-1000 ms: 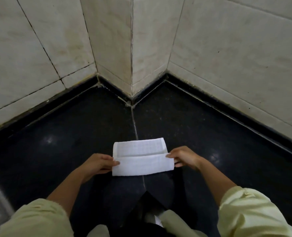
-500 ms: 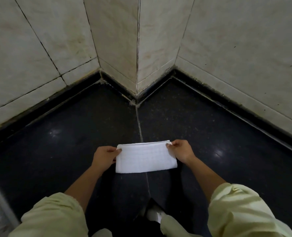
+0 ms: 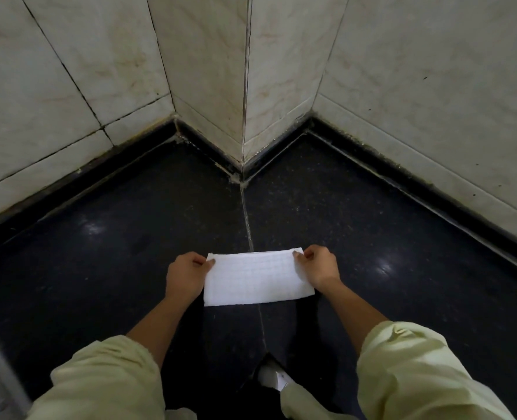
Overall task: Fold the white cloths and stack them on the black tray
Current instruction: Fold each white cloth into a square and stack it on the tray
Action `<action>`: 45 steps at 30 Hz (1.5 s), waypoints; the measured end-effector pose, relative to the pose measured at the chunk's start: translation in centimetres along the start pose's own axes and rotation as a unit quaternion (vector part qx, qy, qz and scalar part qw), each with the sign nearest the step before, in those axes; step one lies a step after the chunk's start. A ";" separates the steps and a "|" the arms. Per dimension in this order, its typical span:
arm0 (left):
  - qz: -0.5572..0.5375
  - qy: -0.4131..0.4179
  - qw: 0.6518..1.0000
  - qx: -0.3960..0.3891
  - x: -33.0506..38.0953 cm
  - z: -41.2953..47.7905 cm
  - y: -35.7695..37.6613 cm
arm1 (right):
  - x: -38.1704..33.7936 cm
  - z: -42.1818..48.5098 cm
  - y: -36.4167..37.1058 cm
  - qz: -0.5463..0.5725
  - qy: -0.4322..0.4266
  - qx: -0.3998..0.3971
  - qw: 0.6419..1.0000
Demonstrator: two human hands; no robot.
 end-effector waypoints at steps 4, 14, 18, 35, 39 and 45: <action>0.026 0.049 0.998 0.034 0.9 -1.0 -0.4 | 0.5 -0.8 -0.8 -0.001 0.003 0.057 0.998; 0.041 0.147 0.988 0.008 -1.0 -5.8 1.2 | 1.3 -5.8 0.3 -0.035 -0.117 0.081 0.989; 0.039 0.141 0.989 -0.023 -1.7 -5.9 1.4 | 3.1 -6.0 0.9 -0.031 -0.072 0.068 0.995; -0.014 0.095 0.991 -0.093 -2.1 -4.5 0.5 | 3.4 -3.8 1.7 0.057 0.082 -0.016 0.995; -0.042 0.089 0.989 -0.111 -2.1 -4.6 0.2 | 3.4 -3.1 2.6 0.026 0.117 -0.046 0.992; -0.062 0.085 0.989 -0.107 -2.0 -4.7 0.1 | 2.4 -3.5 2.4 0.088 0.142 -0.062 0.984</action>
Point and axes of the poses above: each hand's wrist, its own z-axis towards the middle knuckle, its own y-axis out of the palm, x = y × z, the point moved 8 cm from there along z, towards the middle knuckle, and after that the axes turned 15 degrees about -z, right-handed, at the moved point
